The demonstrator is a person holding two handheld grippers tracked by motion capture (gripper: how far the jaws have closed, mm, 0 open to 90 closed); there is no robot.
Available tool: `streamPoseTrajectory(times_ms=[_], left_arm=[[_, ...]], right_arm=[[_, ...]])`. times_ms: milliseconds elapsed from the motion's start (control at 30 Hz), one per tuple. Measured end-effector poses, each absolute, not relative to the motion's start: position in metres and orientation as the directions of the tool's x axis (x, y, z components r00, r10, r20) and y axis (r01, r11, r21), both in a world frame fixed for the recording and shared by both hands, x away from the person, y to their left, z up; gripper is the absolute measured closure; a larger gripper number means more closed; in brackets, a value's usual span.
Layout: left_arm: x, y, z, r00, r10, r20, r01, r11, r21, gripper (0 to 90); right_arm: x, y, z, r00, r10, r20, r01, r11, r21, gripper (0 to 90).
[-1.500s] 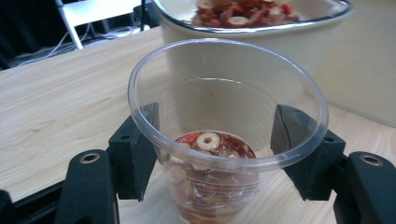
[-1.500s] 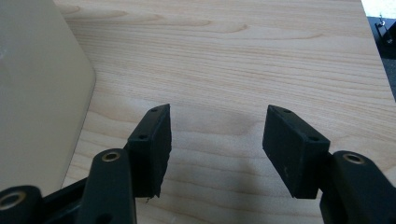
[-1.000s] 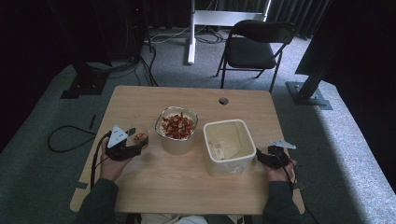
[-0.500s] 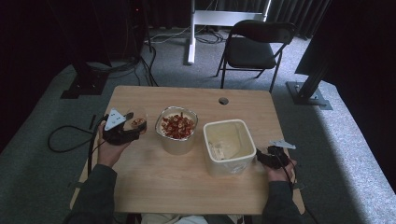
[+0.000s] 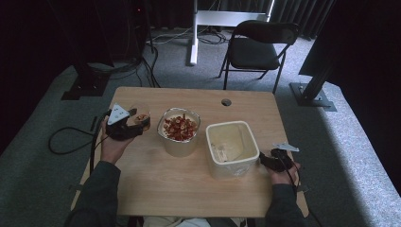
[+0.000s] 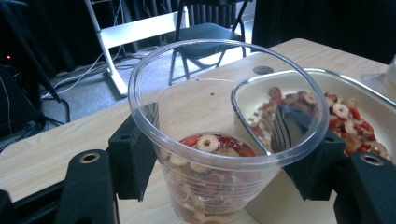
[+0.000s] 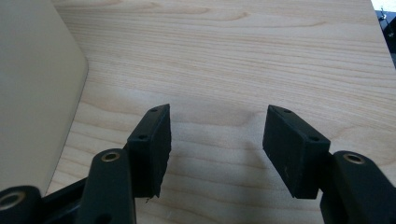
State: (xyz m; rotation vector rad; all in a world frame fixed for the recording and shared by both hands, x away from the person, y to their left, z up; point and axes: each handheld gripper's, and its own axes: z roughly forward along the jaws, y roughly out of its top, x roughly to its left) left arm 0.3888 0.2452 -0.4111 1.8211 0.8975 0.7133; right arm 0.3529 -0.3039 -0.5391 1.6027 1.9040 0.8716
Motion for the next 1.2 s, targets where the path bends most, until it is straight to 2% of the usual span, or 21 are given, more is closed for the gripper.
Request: streamPoseTrajectory(times_ms=[667, 1200], left_arm=[[0.411, 0.222, -0.38, 0.566, 0.809, 0.162, 0.226, -0.34, 0.913, 34.0], [0.43, 0.198, -0.376, 0.54, 0.776, 0.325, 0.237, -0.511, 0.826, 34.1]], right_arm=[[0.352, -0.307, -0.545, -0.174, 0.984, 0.028, 0.679, 0.099, 0.728, 40.0], [0.352, -0.307, -0.545, -0.176, 0.984, 0.025, 0.676, 0.103, 0.73, 40.0]])
